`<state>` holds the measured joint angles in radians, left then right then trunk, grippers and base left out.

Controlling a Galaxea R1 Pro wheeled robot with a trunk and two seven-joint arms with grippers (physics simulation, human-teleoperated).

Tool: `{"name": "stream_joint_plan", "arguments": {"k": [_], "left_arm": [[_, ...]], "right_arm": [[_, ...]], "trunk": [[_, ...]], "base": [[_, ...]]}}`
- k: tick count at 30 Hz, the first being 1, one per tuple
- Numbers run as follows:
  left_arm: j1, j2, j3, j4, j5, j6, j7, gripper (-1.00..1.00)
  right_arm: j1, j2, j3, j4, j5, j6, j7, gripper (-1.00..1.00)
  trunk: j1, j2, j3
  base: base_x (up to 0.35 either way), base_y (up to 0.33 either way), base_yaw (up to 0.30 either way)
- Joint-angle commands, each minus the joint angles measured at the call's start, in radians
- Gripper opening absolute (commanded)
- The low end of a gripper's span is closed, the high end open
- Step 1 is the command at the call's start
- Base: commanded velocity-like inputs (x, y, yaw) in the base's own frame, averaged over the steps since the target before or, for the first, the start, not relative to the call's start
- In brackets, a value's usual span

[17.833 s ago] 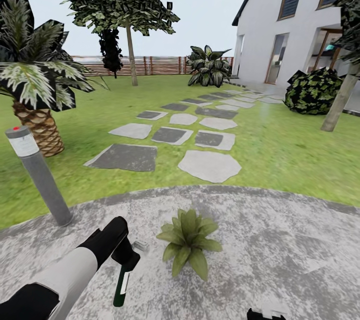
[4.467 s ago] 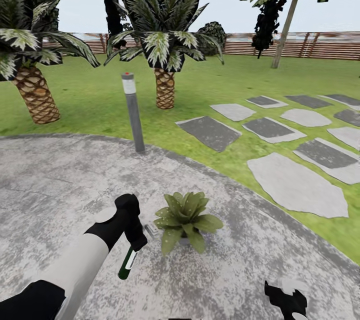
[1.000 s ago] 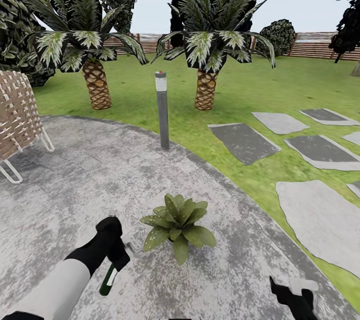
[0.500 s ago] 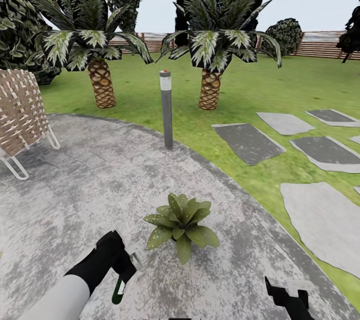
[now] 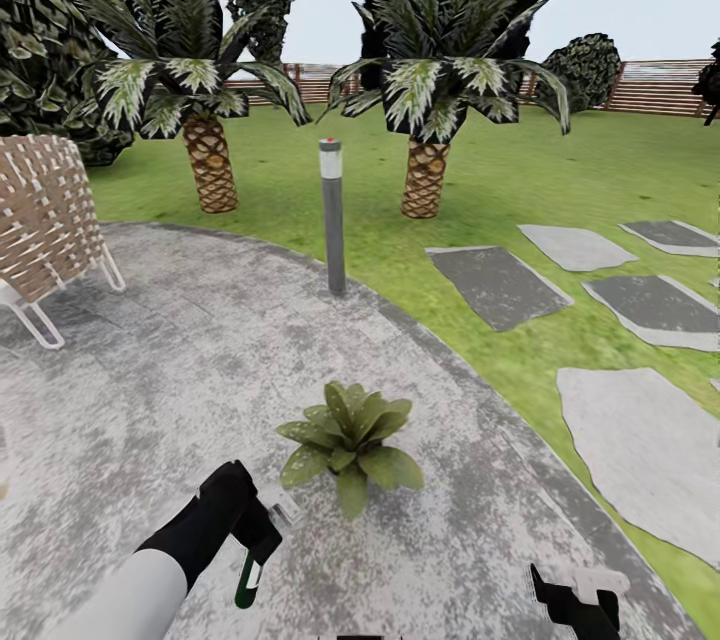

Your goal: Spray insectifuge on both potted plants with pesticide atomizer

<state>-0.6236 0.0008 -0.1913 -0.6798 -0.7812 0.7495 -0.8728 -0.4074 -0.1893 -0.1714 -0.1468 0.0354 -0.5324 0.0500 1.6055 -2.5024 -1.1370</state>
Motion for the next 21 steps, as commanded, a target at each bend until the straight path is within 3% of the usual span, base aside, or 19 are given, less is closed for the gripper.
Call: {"name": "stream_joint_plan", "arguments": {"k": [1,8,10,14,21], "left_arm": [[-0.001,0.000,0.000,-0.003,-0.010,0.004,-0.009,-1.00],[-0.001,0.000,0.013,-0.006,-0.010,0.013,-0.009,-1.00],[-0.001,0.000,0.065,-0.006,-0.011,0.057,-0.008,-1.00],[-0.002,0.001,0.091,-0.007,-0.017,0.215,-0.008,-1.00],[-0.002,-0.009,0.099,-0.007,-0.015,0.244,-0.009,-1.00]], "right_arm": [[-0.001,0.000,-0.008,0.001,0.004,-0.003,0.005,1.00],[-0.001,0.001,-0.008,0.001,0.003,-0.003,0.005,1.00],[-0.001,0.001,-0.008,0.001,0.003,-0.003,0.005,1.00],[-0.001,0.001,-0.008,0.001,0.004,-0.003,0.005,1.00],[-0.001,0.001,-0.008,0.012,0.003,-0.003,0.005,1.00]], "trunk": [[0.000,0.000,-0.001],[0.000,0.000,-0.001],[0.000,0.000,-0.001],[0.000,0.000,-0.001],[0.000,0.000,-0.001]], "base": [[0.084,-0.281,0.000],[0.086,-0.102,0.087],[0.004,-0.004,0.259],[0.001,-0.001,0.255],[0.000,-0.001,0.050]]}}
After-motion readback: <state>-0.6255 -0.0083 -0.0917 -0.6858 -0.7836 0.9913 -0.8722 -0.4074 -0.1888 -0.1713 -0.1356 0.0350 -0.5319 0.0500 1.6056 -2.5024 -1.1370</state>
